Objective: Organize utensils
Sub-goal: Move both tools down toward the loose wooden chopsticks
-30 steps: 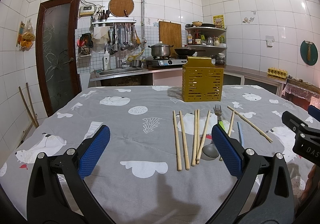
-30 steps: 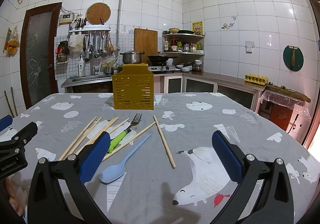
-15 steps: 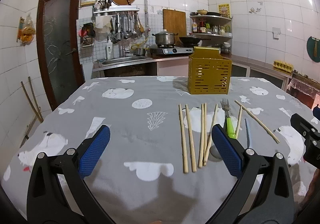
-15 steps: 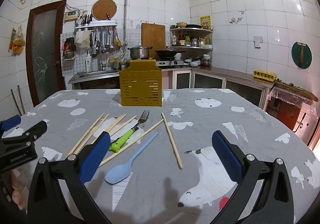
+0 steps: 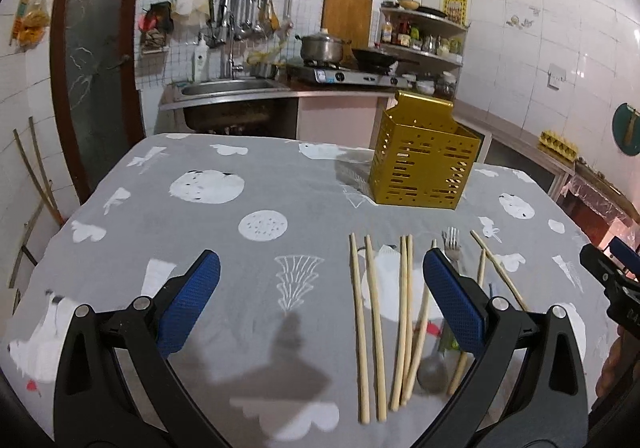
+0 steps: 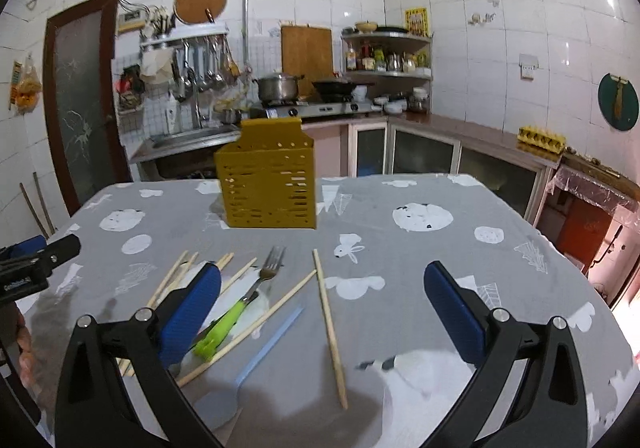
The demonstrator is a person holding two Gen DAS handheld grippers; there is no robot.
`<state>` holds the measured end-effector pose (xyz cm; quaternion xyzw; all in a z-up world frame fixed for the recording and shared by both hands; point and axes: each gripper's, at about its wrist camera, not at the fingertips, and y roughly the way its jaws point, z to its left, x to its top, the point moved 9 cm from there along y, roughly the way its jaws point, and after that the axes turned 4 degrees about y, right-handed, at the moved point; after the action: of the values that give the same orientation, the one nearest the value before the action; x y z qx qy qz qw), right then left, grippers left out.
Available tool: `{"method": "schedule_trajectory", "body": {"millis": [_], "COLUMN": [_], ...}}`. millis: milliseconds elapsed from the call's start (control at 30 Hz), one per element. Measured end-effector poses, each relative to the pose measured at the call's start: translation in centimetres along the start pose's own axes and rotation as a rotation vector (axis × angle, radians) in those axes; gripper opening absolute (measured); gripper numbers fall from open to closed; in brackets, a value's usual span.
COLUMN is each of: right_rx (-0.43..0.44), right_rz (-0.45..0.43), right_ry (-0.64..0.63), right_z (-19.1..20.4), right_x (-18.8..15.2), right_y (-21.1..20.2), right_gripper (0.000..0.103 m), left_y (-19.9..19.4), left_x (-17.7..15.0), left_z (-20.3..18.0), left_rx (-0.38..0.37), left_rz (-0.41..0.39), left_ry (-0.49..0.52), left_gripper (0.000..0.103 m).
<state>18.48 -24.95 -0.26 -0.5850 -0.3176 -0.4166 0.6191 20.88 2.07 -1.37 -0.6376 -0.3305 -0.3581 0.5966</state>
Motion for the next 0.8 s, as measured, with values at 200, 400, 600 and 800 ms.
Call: {"method": "schedule_trajectory", "body": {"millis": [200,400,600,800], "right_rx": [-0.063,-0.086,-0.068,-0.077], "right_rz": [0.071,0.204,0.291,0.367], "right_ry": [-0.08,-0.094,-0.083,-0.101], "right_z": [-0.4,-1.0,-0.9,-1.2], "right_x": [1.2,-0.1,-2.1,-3.2], "right_y": [6.1,12.7,16.2,18.9], "right_gripper": [0.098,0.087,0.083,0.066], "left_y": [4.6,9.7,13.3,15.3], "left_x": [2.3,2.1,0.4,-1.0], "left_z": [-0.1,-0.5,-0.6,-0.7], "left_rx": [0.035,0.054,0.04,0.043], "left_rz": [0.079,0.158,0.249,0.302], "left_ry": [0.05,0.101,0.097,0.104], "left_gripper": [0.098,0.098,0.098,0.098]}}
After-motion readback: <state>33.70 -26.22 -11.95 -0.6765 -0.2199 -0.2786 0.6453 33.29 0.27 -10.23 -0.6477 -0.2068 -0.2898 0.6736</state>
